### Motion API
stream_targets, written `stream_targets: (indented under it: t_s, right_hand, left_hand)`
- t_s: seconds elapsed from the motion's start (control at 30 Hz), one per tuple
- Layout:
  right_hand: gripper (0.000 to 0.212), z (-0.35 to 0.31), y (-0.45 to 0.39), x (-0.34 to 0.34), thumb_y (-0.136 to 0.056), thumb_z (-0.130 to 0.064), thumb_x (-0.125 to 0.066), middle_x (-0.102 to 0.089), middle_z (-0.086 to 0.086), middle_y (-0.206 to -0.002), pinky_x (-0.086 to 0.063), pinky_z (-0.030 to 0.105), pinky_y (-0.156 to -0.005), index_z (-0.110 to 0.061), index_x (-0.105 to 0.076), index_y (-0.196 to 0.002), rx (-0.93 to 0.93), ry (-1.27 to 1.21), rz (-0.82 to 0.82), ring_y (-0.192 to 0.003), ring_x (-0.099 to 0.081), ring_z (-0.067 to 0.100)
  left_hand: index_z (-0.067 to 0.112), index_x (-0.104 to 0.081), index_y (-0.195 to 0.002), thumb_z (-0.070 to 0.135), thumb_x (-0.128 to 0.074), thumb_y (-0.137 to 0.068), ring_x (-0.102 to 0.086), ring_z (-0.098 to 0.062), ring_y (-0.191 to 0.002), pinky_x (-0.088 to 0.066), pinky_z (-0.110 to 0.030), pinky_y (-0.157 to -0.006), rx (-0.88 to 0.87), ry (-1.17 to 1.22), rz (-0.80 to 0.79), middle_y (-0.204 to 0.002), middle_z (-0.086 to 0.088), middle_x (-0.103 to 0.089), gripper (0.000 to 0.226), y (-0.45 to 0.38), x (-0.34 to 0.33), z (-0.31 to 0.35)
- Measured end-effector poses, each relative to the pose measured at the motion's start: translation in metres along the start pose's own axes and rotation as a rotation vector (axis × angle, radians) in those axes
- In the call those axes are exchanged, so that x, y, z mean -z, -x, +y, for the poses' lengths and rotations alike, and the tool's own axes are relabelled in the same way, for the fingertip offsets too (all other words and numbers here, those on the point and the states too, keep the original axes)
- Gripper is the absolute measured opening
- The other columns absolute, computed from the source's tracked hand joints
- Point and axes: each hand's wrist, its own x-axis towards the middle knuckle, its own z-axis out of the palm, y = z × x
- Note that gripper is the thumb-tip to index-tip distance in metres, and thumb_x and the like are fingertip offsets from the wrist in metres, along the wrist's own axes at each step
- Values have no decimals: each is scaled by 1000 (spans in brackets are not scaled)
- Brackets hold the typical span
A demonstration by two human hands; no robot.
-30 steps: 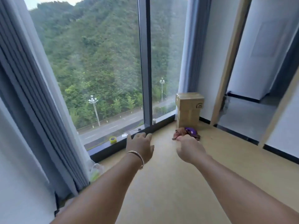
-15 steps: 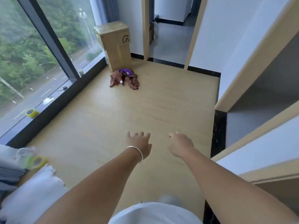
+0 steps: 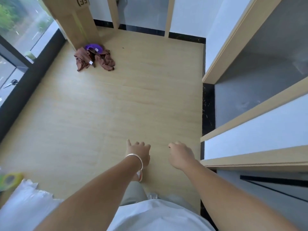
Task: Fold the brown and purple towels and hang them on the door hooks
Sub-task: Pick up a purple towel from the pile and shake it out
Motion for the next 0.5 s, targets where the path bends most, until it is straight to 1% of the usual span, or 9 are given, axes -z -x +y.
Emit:
stream_targets:
  t_s: [0.07,0.13,0.17,0.23,0.3,0.37,0.5]
  right_hand:
    - [39,-6,-23,11,-89,-18,-48,-52,5,-127,-44,37,-95,-20,-51,-128,-21,-6,-13,-119,-50,27]
    - [41,-14,-48,27,-90,-23,-46,-51,5,-132,-42,38,-98,-20,-49,-131,-53,-2,-18,-122,-48,28]
    - [45,-17,-61,36,-91,-28,-46,-48,5,-136,-38,40,-102,-21,-46,-135,-65,13,-4,-126,-45,28]
    - [56,-27,-85,56,-92,-41,-45,-36,6,-148,-27,43,-110,-25,-35,-145,-91,40,43,-137,-32,27]
    - [66,-37,-108,78,-92,-52,-42,-21,6,-157,-16,47,-115,-27,-24,-150,-128,28,99,-144,-18,26]
    - [70,-47,-131,99,-92,-57,-41,-15,5,-160,-12,49,-117,-28,-20,-152,-154,16,144,-146,-13,25]
    - [71,-67,-168,132,-92,-57,-42,-15,5,-160,-12,49,-117,-28,-20,-153,-141,-26,169,-146,-13,25]
  left_hand:
    - [26,-43,-134,36,-37,-97,-39,-22,-131,-7,-62,-114,-62,-51,36,-137,-2,-48,39,-23,8,-20]
    - [27,-36,-142,41,-38,-97,-30,-22,-139,-3,-62,-114,-80,-44,70,-145,-3,-41,46,-45,21,-41]
    - [29,-28,-147,46,-37,-98,-23,-23,-143,-2,-62,-114,-80,-36,83,-151,-4,-33,52,-54,30,-51]
    - [32,-8,-153,55,-31,-97,-6,-23,-149,3,-63,-113,-71,-21,113,-161,-5,-9,64,-72,51,-70]
    - [34,6,-153,62,-24,-96,5,-24,-149,7,-64,-112,-57,-12,157,-162,-4,9,70,-89,73,-89]
    - [34,10,-152,64,-20,-95,9,-25,-149,6,-64,-112,-58,-22,189,-161,-5,15,71,-108,93,-107]
    - [33,11,-152,64,-18,-95,7,-25,-149,3,-62,-114,-34,-38,188,-161,-5,13,71,-143,125,-133]
